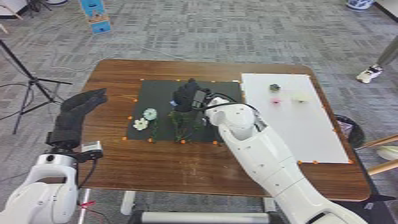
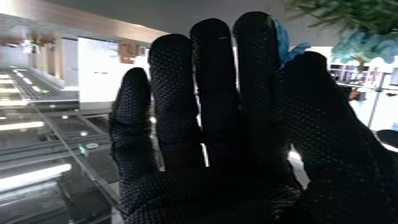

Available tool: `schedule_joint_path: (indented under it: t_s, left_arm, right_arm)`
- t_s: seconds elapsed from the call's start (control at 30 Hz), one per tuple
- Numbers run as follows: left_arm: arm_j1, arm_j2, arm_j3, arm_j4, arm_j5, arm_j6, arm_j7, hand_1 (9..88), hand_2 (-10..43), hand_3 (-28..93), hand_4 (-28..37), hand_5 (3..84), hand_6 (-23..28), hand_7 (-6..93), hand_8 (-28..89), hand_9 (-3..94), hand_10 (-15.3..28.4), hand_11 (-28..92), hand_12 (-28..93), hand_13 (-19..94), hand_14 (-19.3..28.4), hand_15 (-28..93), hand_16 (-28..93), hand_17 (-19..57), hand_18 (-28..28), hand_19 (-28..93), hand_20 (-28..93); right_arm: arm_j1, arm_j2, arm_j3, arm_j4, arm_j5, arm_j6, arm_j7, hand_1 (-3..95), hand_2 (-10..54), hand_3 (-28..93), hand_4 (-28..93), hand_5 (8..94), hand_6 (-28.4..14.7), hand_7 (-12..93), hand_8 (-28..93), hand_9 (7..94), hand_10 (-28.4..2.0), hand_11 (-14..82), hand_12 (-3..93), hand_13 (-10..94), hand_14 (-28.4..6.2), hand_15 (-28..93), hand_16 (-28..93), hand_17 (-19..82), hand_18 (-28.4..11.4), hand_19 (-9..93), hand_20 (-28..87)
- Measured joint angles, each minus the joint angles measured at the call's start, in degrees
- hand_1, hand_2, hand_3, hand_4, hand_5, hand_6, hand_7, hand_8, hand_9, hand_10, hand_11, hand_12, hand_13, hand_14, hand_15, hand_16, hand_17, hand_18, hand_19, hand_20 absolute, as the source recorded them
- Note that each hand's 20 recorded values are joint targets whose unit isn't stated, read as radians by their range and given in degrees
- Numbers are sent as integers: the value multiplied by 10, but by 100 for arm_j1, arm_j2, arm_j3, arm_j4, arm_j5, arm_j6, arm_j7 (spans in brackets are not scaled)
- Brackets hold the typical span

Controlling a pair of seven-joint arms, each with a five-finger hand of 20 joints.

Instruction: Arrange flowers

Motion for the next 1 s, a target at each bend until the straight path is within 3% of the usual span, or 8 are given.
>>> schedule_joint_path:
  t_s: [0.23,0.57,1.0]
  left_arm:
    - [-31,-8,29,-5,12,0,6,262,45,731,-259,452,19,181,-92,465,118,198,119,335,133,97,23,27,103,56,146]
    - [-11,-51,0,-56,35,0,5,262,43,730,-258,451,19,181,-92,464,117,198,119,334,133,96,24,24,105,59,144]
    - [41,-69,-37,-81,51,-2,7,262,37,732,-253,450,19,180,-92,463,116,197,119,332,132,96,25,21,107,57,143]
  right_arm:
    - [8,-53,106,129,0,58,103,471,71,568,-244,702,53,322,9,695,-115,251,254,516,-148,574,338,195,-200,630,576]
    - [9,-59,128,88,2,-145,118,364,35,629,-207,671,37,289,-2,689,-129,241,251,503,-164,570,337,183,-208,630,579]
    - [25,9,-69,-16,6,-263,326,351,30,643,-203,664,29,275,-13,690,-133,242,251,500,-165,571,335,181,-209,630,579]
